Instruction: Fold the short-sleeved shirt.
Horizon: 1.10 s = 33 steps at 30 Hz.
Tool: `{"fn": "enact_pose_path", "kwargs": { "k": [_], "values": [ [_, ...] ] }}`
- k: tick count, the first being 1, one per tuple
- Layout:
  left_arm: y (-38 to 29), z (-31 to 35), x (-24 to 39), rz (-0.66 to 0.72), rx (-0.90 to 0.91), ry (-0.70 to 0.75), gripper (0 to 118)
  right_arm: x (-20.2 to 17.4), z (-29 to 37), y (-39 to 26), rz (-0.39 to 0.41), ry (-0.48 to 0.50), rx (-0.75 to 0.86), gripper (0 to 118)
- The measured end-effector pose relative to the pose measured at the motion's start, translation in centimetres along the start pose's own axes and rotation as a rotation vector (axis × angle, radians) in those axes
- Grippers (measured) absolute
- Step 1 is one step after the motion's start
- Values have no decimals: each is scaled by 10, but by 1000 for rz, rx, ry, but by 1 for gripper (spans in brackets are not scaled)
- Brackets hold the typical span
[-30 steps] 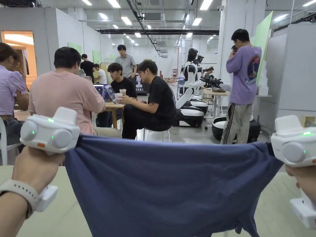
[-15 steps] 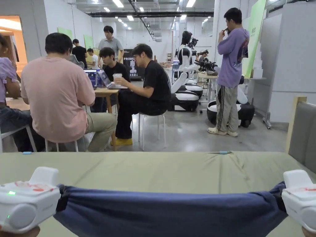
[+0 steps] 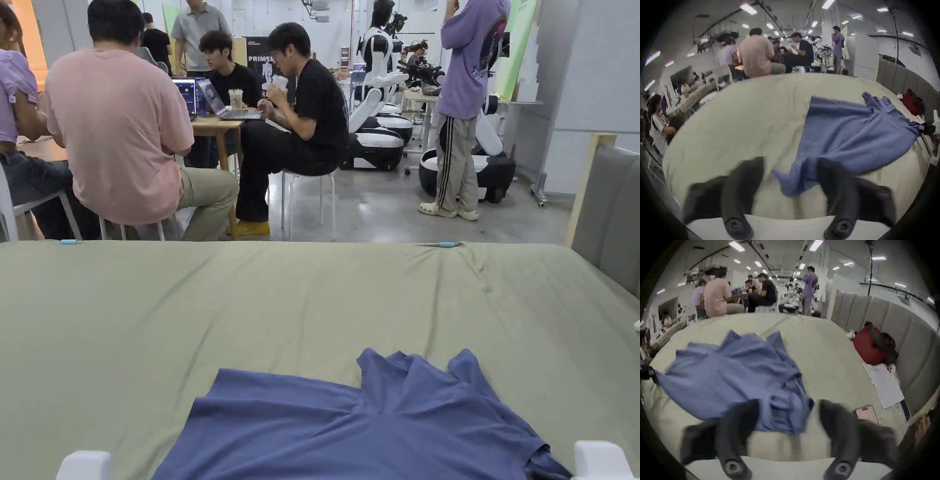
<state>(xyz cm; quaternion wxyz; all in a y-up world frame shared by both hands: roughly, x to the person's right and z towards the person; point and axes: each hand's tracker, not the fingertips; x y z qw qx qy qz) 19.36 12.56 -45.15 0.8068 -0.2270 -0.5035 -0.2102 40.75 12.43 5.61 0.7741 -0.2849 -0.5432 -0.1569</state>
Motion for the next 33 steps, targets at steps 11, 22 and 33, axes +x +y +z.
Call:
{"fn": "enact_pose_path", "kwargs": {
  "k": [11, 22, 33],
  "values": [
    [71, 56, 99, -44, 230, -168, 0, -145, 69, 63, 113, 181, 273, 4],
    [73, 3, -20, 134, -197, -208, 0, -172, 55, 65, 141, 233, 234, 0],
    [19, -51, -42, 186, -390, -187, 81, -162, 43, 56, 137, 241, 183, 0]
  ]
}}
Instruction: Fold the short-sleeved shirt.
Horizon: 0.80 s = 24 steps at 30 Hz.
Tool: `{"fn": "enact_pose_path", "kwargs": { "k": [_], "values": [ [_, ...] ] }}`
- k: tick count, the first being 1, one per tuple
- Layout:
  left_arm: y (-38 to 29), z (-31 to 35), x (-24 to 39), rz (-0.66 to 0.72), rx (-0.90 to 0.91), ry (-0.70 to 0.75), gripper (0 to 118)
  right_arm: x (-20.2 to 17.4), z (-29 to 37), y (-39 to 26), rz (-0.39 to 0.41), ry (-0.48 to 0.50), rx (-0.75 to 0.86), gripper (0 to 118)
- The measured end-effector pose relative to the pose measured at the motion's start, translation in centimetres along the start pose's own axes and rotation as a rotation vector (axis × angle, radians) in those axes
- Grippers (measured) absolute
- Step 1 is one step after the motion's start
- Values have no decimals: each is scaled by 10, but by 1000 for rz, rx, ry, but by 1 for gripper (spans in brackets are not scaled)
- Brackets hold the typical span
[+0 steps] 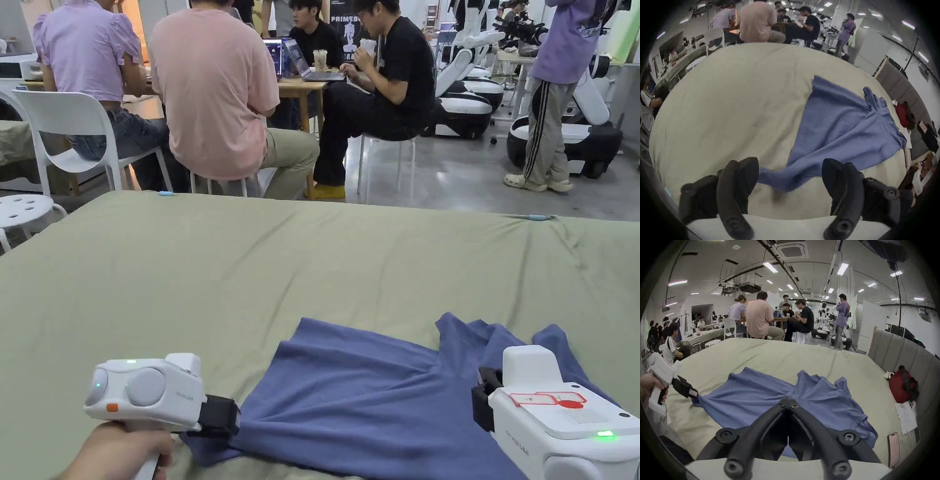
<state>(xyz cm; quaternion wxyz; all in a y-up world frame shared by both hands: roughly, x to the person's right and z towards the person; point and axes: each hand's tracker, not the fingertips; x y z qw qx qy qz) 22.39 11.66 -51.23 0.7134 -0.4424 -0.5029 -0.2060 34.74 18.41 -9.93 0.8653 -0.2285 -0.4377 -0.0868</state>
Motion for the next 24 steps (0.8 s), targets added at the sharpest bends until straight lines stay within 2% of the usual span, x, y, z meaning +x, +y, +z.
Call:
{"fn": "enact_pose_path", "kwargs": {
  "k": [2, 4, 7, 8, 9, 10, 12, 15, 19, 22, 24],
  "values": [
    [-3, -12, 3, -3, -46, 1, 73, 2, -1, 0, -3, -4, -5, 0],
    [-5, -26, 1, 3, -135, -14, 42, 6, -2, -2, -5, -8, -12, 0],
    [-2, -23, 1, -27, -108, -22, 7, 13, -5, -3, -6, -15, -22, 0],
    [2, -14, 2, 2, -93, -77, 7, 16, -5, -3, -7, -16, -25, 0],
    [4, -4, 8, -17, -66, -46, 7, 21, -5, -3, -6, -19, -28, 0],
    [6, 7, 17, -95, -15, -18, 7, 26, -8, -1, 1, -23, -33, 0],
    [10, 28, 26, -127, 40, -21, 7, 40, -13, 5, 9, -32, -40, 0],
    [8, 46, 39, -158, 120, -13, 7, 72, -31, 23, 21, -59, -59, 0],
    [-1, 56, 54, -186, 142, -2, 7, 124, -85, 50, 40, -91, -165, 0],
    [-4, 54, 58, -198, 153, 8, 7, 151, -134, 67, 80, -37, -232, 0],
    [-2, 49, 55, -190, 147, 0, 7, 162, -166, 74, 46, 11, -284, 0]
  ]
}}
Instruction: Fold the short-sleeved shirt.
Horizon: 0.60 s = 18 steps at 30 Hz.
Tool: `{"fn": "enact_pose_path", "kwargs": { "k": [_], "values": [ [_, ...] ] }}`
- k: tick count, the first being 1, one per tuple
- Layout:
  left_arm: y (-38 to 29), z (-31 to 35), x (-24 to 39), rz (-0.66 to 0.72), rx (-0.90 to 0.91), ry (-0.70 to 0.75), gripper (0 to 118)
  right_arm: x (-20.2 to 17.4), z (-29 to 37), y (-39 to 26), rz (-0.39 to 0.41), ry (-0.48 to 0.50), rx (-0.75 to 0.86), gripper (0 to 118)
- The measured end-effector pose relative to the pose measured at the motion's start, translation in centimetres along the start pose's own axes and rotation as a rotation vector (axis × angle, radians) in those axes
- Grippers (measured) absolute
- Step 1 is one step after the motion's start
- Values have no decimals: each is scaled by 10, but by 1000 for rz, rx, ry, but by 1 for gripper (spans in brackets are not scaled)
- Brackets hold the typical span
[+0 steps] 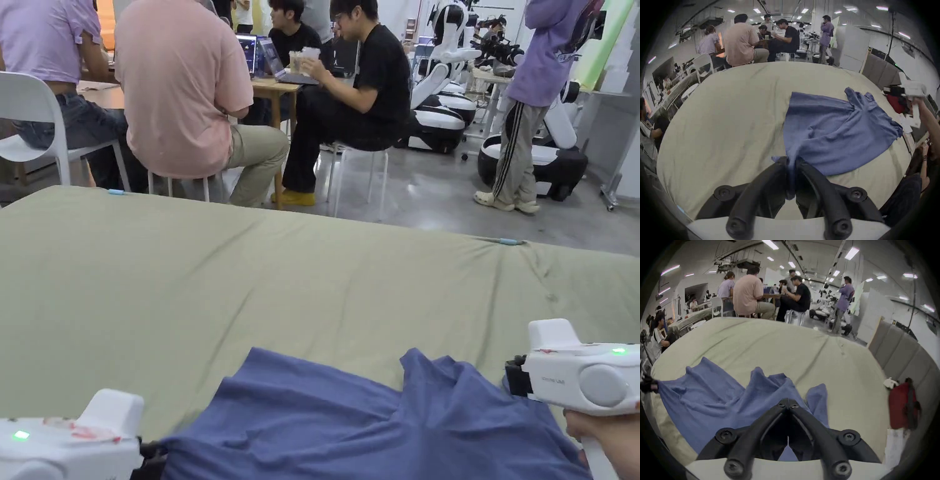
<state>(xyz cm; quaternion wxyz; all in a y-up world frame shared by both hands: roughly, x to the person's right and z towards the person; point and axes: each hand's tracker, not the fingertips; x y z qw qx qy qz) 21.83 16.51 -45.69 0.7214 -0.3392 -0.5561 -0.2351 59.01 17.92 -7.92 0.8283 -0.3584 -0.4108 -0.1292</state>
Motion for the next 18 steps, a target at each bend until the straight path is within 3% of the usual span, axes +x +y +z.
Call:
{"fn": "enact_pose_path", "kwargs": {
  "k": [2, 6, 7, 14, 15, 16, 17, 18],
  "values": [
    [-1, -3, -1, 9, -5, 4, 7, 10, -28, 13, -53, 37, 4, 4],
    [-2, -14, -7, 23, -27, 18, 7, 28, -83, 30, -151, 127, -82, 88],
    [-2, -16, -7, 23, -34, 22, 7, 30, -94, 30, -136, 114, -74, 96],
    [1, -26, -13, 23, -61, 19, 7, 24, -137, 6, -28, 98, -208, 91],
    [1, -28, -13, 23, -64, 16, 7, 23, -139, 0, -16, 110, -257, 62],
    [3, -30, -14, 24, -69, 13, 7, 24, -140, -7, -14, 122, -299, 27],
    [3, -31, -14, 21, -72, 16, 7, 25, -136, -10, -29, 106, -284, 7],
    [4, -32, -13, 16, -74, 20, 7, 24, -126, -8, -61, 105, -221, 1]
  ]
}}
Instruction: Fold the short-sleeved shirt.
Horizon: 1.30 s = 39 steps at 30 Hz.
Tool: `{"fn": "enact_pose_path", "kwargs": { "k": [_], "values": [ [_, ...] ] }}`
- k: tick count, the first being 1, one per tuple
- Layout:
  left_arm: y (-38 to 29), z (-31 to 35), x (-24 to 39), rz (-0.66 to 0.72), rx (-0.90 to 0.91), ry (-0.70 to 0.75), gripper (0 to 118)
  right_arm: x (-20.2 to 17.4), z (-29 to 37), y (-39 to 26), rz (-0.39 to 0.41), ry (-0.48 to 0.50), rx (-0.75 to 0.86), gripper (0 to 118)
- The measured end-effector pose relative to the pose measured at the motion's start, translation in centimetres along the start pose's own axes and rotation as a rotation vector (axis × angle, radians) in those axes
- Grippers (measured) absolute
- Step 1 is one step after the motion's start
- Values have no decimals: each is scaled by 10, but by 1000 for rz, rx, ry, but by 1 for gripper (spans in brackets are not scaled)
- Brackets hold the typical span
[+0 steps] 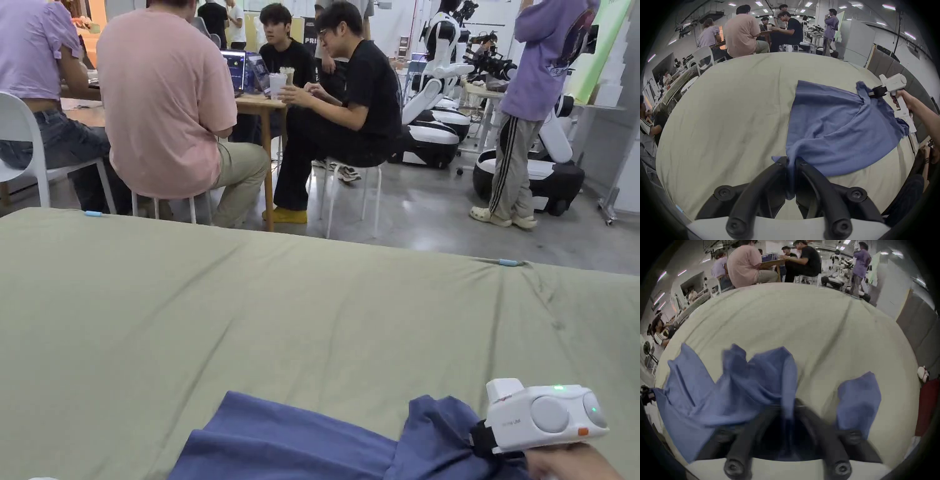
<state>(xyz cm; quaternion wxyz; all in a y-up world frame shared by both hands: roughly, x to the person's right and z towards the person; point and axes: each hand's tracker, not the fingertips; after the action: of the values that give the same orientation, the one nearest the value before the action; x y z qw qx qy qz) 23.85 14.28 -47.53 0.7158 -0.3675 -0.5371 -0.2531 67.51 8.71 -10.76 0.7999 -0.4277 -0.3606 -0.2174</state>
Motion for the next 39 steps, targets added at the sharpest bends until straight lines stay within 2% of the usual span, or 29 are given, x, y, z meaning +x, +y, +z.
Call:
{"fn": "enact_pose_path", "kwargs": {
  "k": [1, 2, 4, 6, 13, 16, 19, 23, 31, 39],
  "values": [
    [1, -1, 0, -1, -1, 0, 7, 2, 12, 0, -59, 31, 20, 1],
    [3, -1, 0, -1, 1, 0, 7, 3, 21, 0, -70, 56, 26, 1],
    [10, -1, 3, -9, 14, 9, 7, -5, 57, 1, -26, 19, 111, 1],
    [17, -3, 6, -35, 20, 18, 7, -11, 93, 0, -27, 1, 185, 1],
    [82, -3, 27, -60, 134, 24, 7, -52, 214, -3, 45, -289, 465, 1],
    [121, 10, 37, -65, 241, 84, 7, -58, 254, 2, 37, -393, 550, 1],
    [157, 32, 42, -33, 366, 84, 7, -63, 288, 10, 78, -486, 616, 1],
    [210, 68, 55, -82, 501, 201, 7, -62, 331, 35, 135, -615, 716, 1],
    [318, 138, 77, -117, 663, 354, 7, -41, 407, 118, 98, -657, 855, 1],
    [396, 175, 81, -120, 769, 445, 7, -43, 458, 184, 45, -628, 1001, 1]
  ]
}}
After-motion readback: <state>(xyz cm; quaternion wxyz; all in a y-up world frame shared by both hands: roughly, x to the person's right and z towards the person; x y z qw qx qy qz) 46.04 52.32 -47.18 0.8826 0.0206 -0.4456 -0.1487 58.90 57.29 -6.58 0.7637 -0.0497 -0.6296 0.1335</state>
